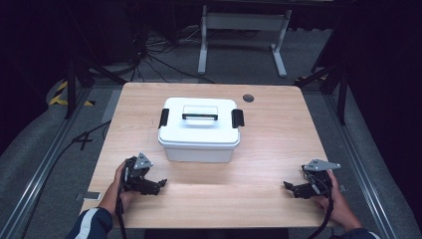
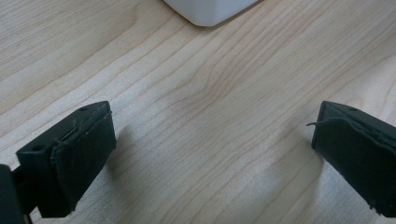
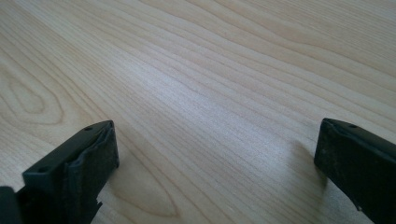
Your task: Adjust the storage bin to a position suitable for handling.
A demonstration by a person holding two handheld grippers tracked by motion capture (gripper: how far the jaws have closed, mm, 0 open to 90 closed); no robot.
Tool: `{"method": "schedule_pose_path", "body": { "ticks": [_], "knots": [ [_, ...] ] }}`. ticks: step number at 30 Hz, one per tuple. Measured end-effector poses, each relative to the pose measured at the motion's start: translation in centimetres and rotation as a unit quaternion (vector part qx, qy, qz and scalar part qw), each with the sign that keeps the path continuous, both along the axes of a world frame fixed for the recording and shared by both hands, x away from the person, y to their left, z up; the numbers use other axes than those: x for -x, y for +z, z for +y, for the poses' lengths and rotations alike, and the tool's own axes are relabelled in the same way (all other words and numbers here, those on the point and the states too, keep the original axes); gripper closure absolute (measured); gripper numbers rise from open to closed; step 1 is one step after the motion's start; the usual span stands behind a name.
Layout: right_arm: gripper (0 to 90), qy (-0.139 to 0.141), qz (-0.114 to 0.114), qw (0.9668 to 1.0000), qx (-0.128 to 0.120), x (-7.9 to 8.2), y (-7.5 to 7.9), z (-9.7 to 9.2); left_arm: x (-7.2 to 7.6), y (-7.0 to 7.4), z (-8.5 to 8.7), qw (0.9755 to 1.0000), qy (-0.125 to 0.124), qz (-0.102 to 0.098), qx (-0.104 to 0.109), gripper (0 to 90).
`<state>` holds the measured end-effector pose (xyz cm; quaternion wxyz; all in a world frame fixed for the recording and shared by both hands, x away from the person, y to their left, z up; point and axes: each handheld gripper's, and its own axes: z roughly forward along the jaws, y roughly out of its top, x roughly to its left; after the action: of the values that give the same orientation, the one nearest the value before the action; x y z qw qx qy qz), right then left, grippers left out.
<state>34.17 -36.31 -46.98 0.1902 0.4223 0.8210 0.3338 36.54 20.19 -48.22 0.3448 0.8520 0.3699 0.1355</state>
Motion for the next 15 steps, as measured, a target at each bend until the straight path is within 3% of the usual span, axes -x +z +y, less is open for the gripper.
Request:
{"method": "schedule_pose_path", "body": {
  "ticks": [15],
  "knots": [
    [0.4, 0.011, 0.002, 0.9999, 0.003, -0.03, 0.10, -0.08, 0.54, 0.03, 0.57, 1.0000, -0.005, -0.003, -0.005, 0.5]
  ]
}}
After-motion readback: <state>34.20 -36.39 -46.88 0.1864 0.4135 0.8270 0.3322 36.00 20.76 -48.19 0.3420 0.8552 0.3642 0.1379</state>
